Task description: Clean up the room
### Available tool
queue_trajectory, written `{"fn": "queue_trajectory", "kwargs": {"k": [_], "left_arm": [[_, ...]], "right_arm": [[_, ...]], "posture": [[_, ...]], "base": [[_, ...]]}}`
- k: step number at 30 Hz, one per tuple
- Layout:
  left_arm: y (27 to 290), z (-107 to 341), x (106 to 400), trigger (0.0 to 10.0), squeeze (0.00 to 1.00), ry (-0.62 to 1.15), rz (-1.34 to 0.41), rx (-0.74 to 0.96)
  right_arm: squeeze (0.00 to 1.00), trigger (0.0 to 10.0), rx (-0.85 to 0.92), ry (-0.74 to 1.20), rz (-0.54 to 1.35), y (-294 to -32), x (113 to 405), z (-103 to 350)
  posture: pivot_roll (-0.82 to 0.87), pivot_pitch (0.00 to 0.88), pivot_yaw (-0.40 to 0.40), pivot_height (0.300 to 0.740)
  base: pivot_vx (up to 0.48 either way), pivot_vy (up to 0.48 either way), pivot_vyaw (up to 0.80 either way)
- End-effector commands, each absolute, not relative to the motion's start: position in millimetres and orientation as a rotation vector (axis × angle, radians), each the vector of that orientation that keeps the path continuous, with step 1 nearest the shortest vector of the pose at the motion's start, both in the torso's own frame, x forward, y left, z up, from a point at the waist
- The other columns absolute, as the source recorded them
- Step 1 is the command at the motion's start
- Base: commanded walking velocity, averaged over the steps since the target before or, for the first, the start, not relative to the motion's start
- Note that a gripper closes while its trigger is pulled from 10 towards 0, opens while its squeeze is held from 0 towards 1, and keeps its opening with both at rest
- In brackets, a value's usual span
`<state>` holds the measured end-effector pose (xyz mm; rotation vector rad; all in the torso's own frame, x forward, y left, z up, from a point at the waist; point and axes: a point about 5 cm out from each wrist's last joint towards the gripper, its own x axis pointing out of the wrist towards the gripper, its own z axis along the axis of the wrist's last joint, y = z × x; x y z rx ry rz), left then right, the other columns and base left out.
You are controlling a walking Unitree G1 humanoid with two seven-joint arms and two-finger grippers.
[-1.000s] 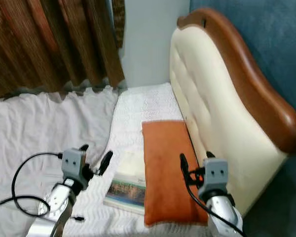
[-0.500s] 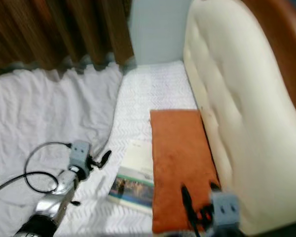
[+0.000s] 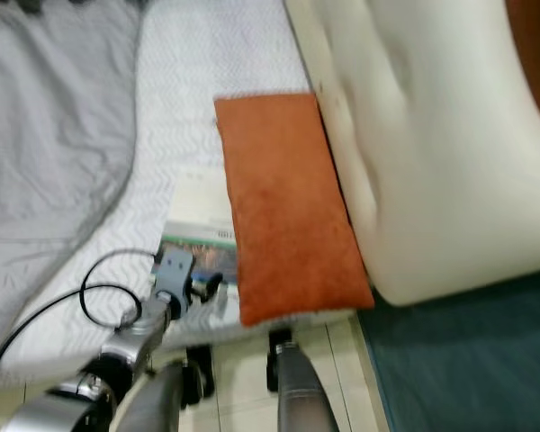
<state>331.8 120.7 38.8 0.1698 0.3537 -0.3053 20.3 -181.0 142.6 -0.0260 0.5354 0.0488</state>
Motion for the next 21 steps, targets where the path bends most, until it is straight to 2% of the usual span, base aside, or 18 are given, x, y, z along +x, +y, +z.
{"fn": "queue_trajectory", "kwargs": {"k": [1,2,9,15,21], "left_arm": [[120,28,324,10.0,0.0,0.399,-0.314,0.207],[123,33,330,10.0,0.0,0.384,-0.291,0.268],[154,52,346,10.0,0.0,0.343,-0.117,0.348],[172,52,345,10.0,0.0,0.361,-0.065,0.397],[191,40,337,10.0,0.0,0.481,-0.011,0.321]], "right_arm": [[0.0,10.0,-0.023,0.536,0.06,-178,18,149],[0.0,10.0,-0.019,0.555,0.06,-176,13,152],[0.0,10.0,-0.013,0.586,0.056,-173,4,155],[0.0,10.0,-0.017,0.592,0.054,-174,1,156],[0.0,10.0,-0.028,0.609,0.055,-176,-4,157]], "posture": [[-0.52,0.755,-0.052,0.74],[-0.52,0.768,-0.049,0.74],[-0.51,0.764,-0.033,0.74],[-0.51,0.756,-0.033,0.74],[-0.52,0.753,-0.039,0.74]], "base": [[0.0,0.0,0.0],[0.0,0.0,0.0],[0.0,0.0,0.0],[0.0,0.0,0.0],[0.0,0.0,0.0]]}}
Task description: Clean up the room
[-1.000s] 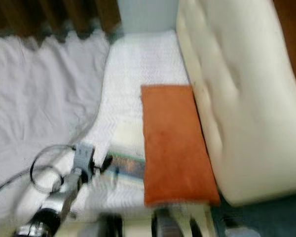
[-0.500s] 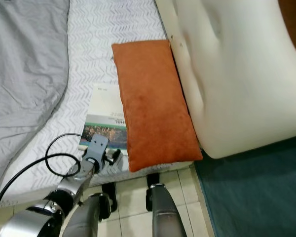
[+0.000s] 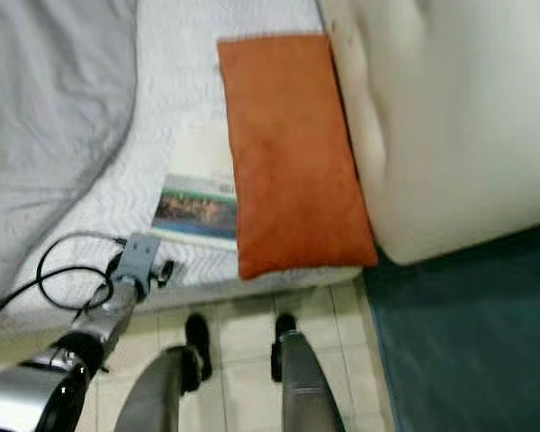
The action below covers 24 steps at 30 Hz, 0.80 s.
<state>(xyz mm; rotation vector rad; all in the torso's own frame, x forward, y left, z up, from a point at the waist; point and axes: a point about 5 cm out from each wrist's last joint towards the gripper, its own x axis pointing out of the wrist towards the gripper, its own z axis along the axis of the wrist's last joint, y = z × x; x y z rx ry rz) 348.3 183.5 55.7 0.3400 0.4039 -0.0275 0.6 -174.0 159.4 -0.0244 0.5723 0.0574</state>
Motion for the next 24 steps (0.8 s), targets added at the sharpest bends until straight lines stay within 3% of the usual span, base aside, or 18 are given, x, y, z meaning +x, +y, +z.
{"fn": "queue_trajectory", "kwargs": {"k": [1,7,15,24], "left_arm": [[195,36,333,10.0,0.0,0.513,0.001,0.286],[199,34,331,10.0,0.0,0.533,0.013,0.259],[186,49,342,10.0,0.0,0.406,-0.048,0.228],[156,51,334,10.0,0.0,0.271,-0.298,0.053]], "right_arm": [[0.0,10.0,-0.03,0.617,0.058,-176,-6,157],[0.0,10.0,-0.031,0.629,0.062,-175,-10,156],[0.0,10.0,-0.006,0.618,0.066,-171,-11,153],[0.0,10.0,0.054,0.622,0.09,-164,-14,147]], "posture": [[-0.52,0.75,-0.039,0.74],[-0.52,0.753,-0.037,0.74],[-0.49,0.745,-0.017,0.74],[-0.44,0.741,0.002,0.74]], "base": [[0.0,0.0,0.0],[0.0,0.0,0.0],[0.0,0.0,0.0],[0.0,0.0,0.0]]}}
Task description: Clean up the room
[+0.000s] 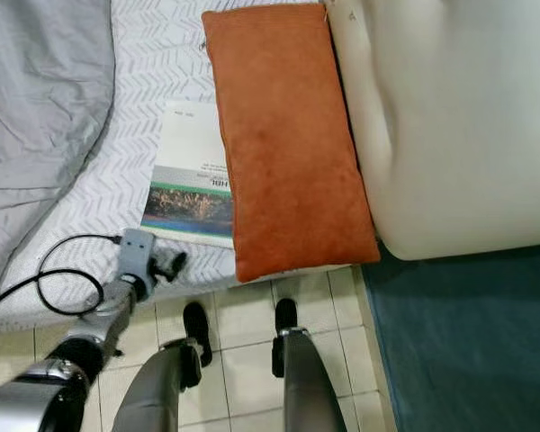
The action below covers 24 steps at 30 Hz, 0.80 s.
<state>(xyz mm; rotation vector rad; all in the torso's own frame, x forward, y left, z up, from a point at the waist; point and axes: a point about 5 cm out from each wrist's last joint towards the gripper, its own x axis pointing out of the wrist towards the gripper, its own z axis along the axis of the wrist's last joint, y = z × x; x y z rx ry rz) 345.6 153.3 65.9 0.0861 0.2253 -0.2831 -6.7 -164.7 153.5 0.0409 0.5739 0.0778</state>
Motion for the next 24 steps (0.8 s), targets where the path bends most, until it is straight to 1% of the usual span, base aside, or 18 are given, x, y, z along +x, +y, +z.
{"fn": "queue_trajectory", "kwargs": {"k": [1,5,8,9,12,14,18,22,24], "left_arm": [[154,52,333,10.0,0.0,0.256,-0.316,0.041],[153,66,335,10.0,0.0,0.175,-0.334,0.01],[163,75,343,10.0,0.0,0.113,-0.263,0.083],[163,75,343,10.0,0.0,0.113,-0.263,0.083],[175,81,348,10.0,0.0,0.079,-0.189,0.241],[177,82,351,10.0,0.0,0.109,-0.164,0.32],[179,89,358,10.0,0.0,0.107,-0.125,0.339],[182,95,362,10.0,0.0,0.105,-0.093,0.299],[182,105,367,10.0,0.0,0.07,-0.09,0.296]], "right_arm": [[0.0,10.0,0.056,0.621,0.092,-163,-14,146],[0.0,10.0,0.062,0.62,0.104,-161,-13,143],[0.0,10.0,0.061,0.621,0.109,-160,-13,143],[0.0,10.0,0.061,0.621,0.109,-160,-13,143],[0.0,10.0,0.055,0.629,0.11,-160,-16,145],[0.0,10.0,0.047,0.648,0.108,-162,-21,147],[0.0,10.0,0.043,0.672,0.108,-162,-26,146],[0.0,10.0,0.045,0.673,0.115,-160,-26,145],[0.0,10.0,0.045,0.669,0.115,-160,-25,144]], "posture": [[-0.44,0.741,0.003,0.74],[-0.43,0.739,0.004,0.74],[-0.45,0.742,-0.008,0.74],[-0.45,0.742,-0.008,0.74],[-0.48,0.752,-0.024,0.74],[-0.49,0.761,-0.034,0.74],[-0.48,0.769,-0.033,0.74],[-0.48,0.765,-0.024,0.74],[-0.47,0.762,-0.023,0.74]], "base": [[0.0,0.0,0.0],[0.0,0.0,0.0],[0.0,0.0,0.0],[0.0,0.0,0.0],[0.0,0.0,0.0],[0.0,0.0,0.0],[0.0,0.0,0.0],[0.0,0.0,0.0],[0.0,0.0,0.0]]}}
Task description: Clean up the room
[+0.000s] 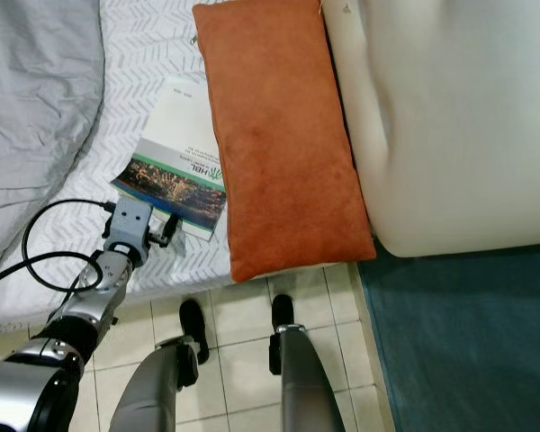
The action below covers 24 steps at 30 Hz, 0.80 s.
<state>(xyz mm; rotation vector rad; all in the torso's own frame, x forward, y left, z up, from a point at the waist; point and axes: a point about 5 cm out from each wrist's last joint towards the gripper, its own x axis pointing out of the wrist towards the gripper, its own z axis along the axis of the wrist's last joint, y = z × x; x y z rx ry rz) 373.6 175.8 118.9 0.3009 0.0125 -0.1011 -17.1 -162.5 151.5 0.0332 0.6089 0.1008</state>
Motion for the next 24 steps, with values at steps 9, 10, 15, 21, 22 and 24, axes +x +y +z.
{"fn": "queue_trajectory", "kwargs": {"k": [9,10,15,21,22,24], "left_arm": [[195,122,377,10.0,0.0,0.054,0.007,0.414],[199,122,378,10.0,0.0,0.072,0.046,0.36],[212,116,376,10.0,0.0,0.144,0.152,0.167],[233,133,380,10.0,0.0,0.094,0.323,-0.144],[234,136,381,10.0,0.0,0.081,0.329,-0.14],[234,143,383,10.0,0.0,0.05,0.322,-0.11]], "right_arm": [[0.0,10.0,0.035,0.686,0.128,-161,-31,147],[0.0,10.0,0.037,0.69,0.134,-160,-32,146],[0.0,10.0,0.038,0.685,0.145,-158,-29,144],[0.0,10.0,0.041,0.678,0.146,-157,-29,143],[0.0,10.0,0.043,0.677,0.145,-157,-29,143],[0.0,10.0,0.048,0.675,0.148,-156,-29,142]], "posture": [[-0.48,0.777,-0.045,0.74],[-0.48,0.782,-0.043,0.74],[-0.47,0.772,-0.039,0.74],[-0.46,0.772,-0.029,0.74],[-0.46,0.772,-0.029,0.74],[-0.46,0.773,-0.027,0.74]], "base": [[0.0,0.0,0.0],[0.0,0.0,0.0],[0.0,0.0,0.0],[0.0,0.0,0.0],[0.0,0.0,0.0],[0.0,0.0,0.0]]}}
